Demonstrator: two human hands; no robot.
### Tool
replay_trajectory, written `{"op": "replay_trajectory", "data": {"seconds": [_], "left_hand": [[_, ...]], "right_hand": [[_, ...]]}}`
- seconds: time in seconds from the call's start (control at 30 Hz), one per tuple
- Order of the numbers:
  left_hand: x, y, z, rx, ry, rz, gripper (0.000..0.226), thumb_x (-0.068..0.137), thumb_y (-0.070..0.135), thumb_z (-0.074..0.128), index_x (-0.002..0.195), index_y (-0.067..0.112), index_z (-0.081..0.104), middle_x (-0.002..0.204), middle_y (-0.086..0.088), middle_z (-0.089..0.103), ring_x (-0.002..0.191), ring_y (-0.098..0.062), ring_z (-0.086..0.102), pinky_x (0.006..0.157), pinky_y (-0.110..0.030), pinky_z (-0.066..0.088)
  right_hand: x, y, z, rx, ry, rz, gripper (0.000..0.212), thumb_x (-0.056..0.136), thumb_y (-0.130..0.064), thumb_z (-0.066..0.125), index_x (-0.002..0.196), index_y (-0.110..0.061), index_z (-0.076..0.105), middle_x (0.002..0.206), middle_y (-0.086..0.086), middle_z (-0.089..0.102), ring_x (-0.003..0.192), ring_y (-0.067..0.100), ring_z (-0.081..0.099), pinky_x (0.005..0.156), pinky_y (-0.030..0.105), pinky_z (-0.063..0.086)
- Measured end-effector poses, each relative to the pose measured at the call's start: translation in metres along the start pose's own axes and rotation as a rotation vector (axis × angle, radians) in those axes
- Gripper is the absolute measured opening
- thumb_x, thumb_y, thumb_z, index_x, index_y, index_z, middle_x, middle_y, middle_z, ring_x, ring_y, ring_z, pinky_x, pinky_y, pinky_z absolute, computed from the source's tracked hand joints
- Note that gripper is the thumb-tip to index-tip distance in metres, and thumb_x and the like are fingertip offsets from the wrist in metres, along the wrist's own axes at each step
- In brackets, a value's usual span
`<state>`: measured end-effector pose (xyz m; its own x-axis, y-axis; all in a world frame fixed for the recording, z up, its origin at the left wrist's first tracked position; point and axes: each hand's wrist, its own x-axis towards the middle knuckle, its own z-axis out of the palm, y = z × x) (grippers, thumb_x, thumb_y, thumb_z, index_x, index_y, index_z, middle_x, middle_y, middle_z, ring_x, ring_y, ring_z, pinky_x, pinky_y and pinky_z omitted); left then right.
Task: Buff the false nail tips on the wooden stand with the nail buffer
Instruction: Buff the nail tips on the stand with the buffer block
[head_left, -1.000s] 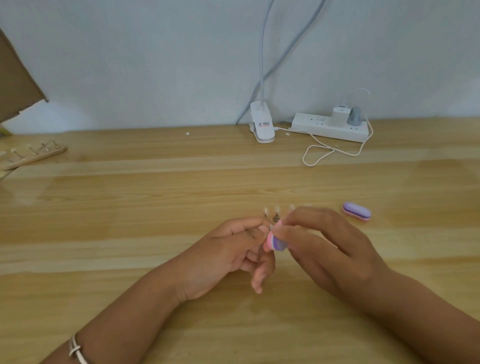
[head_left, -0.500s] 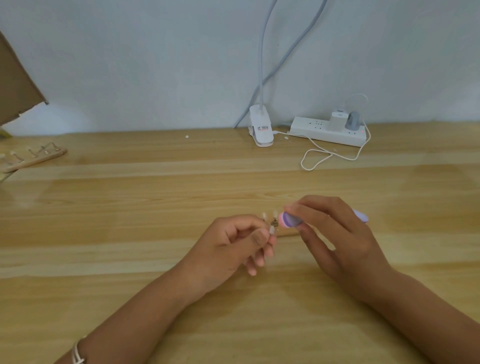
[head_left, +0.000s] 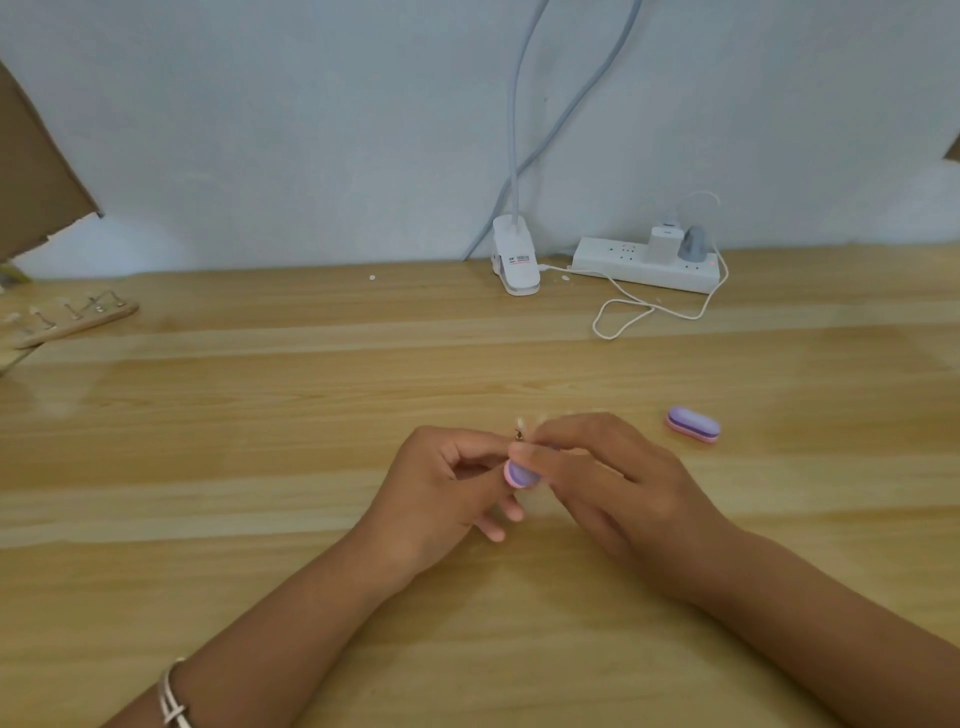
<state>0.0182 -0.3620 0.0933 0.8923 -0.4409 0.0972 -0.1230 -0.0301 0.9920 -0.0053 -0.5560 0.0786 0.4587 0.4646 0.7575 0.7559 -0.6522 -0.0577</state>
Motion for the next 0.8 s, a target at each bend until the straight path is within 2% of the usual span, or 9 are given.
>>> {"op": "replay_trajectory", "data": {"seconds": [0.13,0.2,0.33,0.4,0.47,0.6,0.63,0.73,0.8], "left_hand": [[0.001,0.002,0.001,-0.025,0.032,0.004,0.014,0.083,0.012,0.068,0.092,0.007,0.077,0.079,-0.015,0.072,0.057,-0.016,0.064,0.047,-0.026,0.053],[0.000,0.001,0.001,-0.020,0.034,0.007,0.022,0.077,0.021,0.071,0.092,0.007,0.077,0.079,-0.017,0.072,0.057,-0.017,0.064,0.047,-0.026,0.053],[0.000,0.001,-0.001,0.044,0.036,0.068,0.013,0.080,0.016,0.075,0.092,0.015,0.079,0.079,-0.012,0.074,0.060,-0.017,0.066,0.049,-0.028,0.053],[0.001,0.001,-0.002,0.044,0.067,0.085,0.013,0.079,0.019,0.078,0.091,0.018,0.079,0.078,-0.006,0.075,0.060,-0.015,0.067,0.049,-0.027,0.053],[0.001,0.000,-0.002,0.061,0.089,0.100,0.016,0.077,0.023,0.074,0.091,0.020,0.079,0.077,0.000,0.075,0.060,-0.014,0.067,0.048,-0.025,0.052],[0.000,0.000,-0.003,0.105,0.069,0.135,0.012,0.077,0.024,0.078,0.089,0.023,0.080,0.072,0.003,0.072,0.060,-0.012,0.065,0.049,-0.025,0.052],[0.001,0.000,-0.004,0.112,0.071,0.138,0.012,0.077,0.023,0.078,0.089,0.023,0.080,0.071,0.002,0.072,0.060,-0.012,0.065,0.049,-0.025,0.052],[0.002,-0.001,-0.004,0.084,0.111,0.098,0.012,0.079,0.013,0.075,0.089,0.016,0.080,0.071,-0.001,0.073,0.058,-0.013,0.067,0.048,-0.024,0.052],[0.002,0.000,-0.003,0.062,0.111,0.075,0.012,0.079,0.010,0.075,0.090,0.012,0.079,0.071,-0.005,0.073,0.058,-0.013,0.066,0.048,-0.024,0.052]], "right_hand": [[0.001,0.004,-0.006,-0.048,0.022,0.032,0.025,0.092,0.010,0.058,0.108,0.001,0.075,0.105,0.015,0.071,0.092,0.030,0.069,0.085,0.031,0.054],[0.001,0.002,-0.007,-0.030,0.028,0.059,0.024,0.091,0.011,0.061,0.107,0.001,0.075,0.105,0.015,0.070,0.090,0.030,0.069,0.084,0.030,0.054],[0.003,-0.006,-0.001,-0.044,-0.002,-0.025,0.026,0.093,0.010,0.058,0.106,-0.002,0.076,0.104,0.013,0.071,0.091,0.027,0.069,0.082,0.032,0.055],[0.005,0.003,-0.006,-0.074,0.000,0.020,0.030,0.084,0.016,0.064,0.105,-0.001,0.076,0.103,0.012,0.071,0.091,0.024,0.068,0.087,0.022,0.051],[0.004,0.008,-0.010,-0.085,0.009,0.078,0.030,0.082,0.016,0.066,0.105,-0.001,0.076,0.103,0.012,0.070,0.091,0.021,0.066,0.093,0.010,0.039],[0.002,-0.002,-0.002,0.002,-0.026,0.023,0.028,0.088,0.012,0.061,0.109,-0.001,0.075,0.106,0.012,0.070,0.093,0.026,0.068,0.083,0.030,0.053],[0.003,-0.002,-0.001,-0.009,-0.038,0.007,0.029,0.088,0.014,0.061,0.108,-0.001,0.075,0.106,0.011,0.071,0.093,0.026,0.067,0.083,0.029,0.053],[0.005,0.007,-0.011,-0.119,-0.027,0.046,0.027,0.086,0.014,0.062,0.102,-0.002,0.076,0.102,0.010,0.071,0.093,0.019,0.064,0.095,0.006,0.033],[0.003,0.008,-0.014,-0.125,0.002,0.073,0.025,0.086,0.012,0.064,0.103,-0.002,0.076,0.101,0.011,0.071,0.092,0.018,0.064,0.096,0.003,0.028]]}}
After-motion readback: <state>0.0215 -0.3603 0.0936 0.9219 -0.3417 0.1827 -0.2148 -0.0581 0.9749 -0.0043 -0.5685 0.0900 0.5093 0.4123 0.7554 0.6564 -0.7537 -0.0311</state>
